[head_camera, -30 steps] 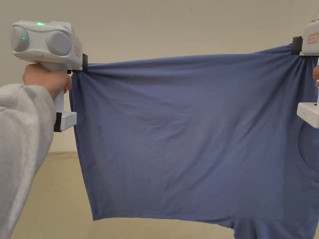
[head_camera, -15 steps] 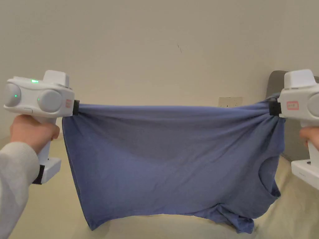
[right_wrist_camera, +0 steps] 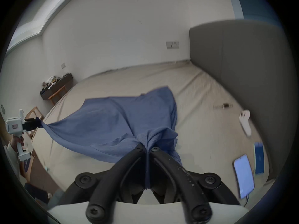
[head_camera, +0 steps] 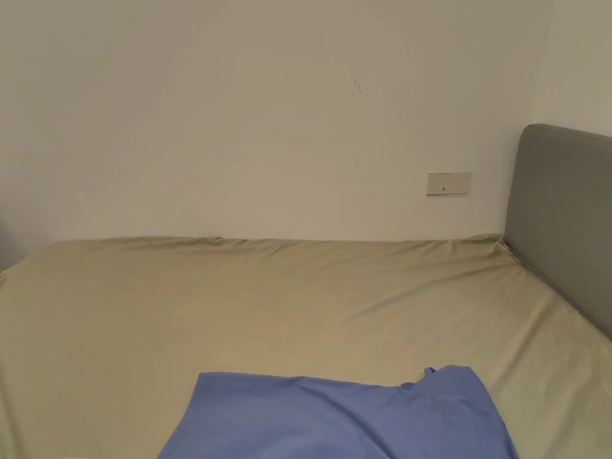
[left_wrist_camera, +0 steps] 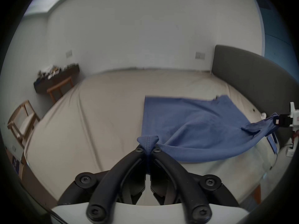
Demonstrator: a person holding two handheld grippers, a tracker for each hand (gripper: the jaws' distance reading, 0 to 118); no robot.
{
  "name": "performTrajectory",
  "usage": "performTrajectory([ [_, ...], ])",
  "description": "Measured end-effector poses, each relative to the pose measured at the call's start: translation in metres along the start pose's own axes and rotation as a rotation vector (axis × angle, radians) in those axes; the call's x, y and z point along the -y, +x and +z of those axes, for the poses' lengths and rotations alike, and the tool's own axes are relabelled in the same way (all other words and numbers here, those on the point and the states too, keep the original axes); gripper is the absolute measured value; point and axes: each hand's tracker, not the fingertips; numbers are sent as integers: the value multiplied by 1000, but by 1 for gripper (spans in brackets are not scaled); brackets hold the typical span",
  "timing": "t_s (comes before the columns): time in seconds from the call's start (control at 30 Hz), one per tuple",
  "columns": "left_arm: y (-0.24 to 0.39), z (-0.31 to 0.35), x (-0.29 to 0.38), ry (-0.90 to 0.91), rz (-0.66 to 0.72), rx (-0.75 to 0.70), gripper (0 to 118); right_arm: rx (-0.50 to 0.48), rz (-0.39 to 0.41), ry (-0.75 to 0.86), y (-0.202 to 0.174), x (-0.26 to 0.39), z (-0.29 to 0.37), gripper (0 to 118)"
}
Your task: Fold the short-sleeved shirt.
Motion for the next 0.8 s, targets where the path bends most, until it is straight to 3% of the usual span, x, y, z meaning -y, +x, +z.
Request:
performTrajectory([
  [0.13,-11,9,65,-120,56,19,2,-6,124,-133,0,51,11,3],
  [0.2,-13,3,88,-181,37,-2,2,-11,107,-198,1,73,5,3],
  [0.3,-9,-3,115,-244,-10,0,3,15,155,-229,-4,99,-6,3],
  [0.37,-8,-7,122,-265,15,10,3,20,131,-238,-5,109,-14,3],
  [0.47,-8,-8,125,-258,30,-3,11,31,120,-263,-3,117,-25,6],
  [0.53,-11,-6,126,-301,73,11,30,60,186,-257,-6,122,-25,25],
  [0.57,-13,-7,127,-321,84,7,30,56,205,-271,-7,124,-25,25],
  [0.63,-20,-1,127,-332,92,-3,101,64,203,-277,-6,121,-16,90],
  [0.67,-23,12,122,-283,135,5,118,64,183,-231,-4,116,-1,116],
  [0.73,-29,46,96,-116,207,41,106,52,104,5,-3,93,44,113],
  [0.8,-27,92,65,70,198,-19,106,64,79,182,-8,60,88,113],
])
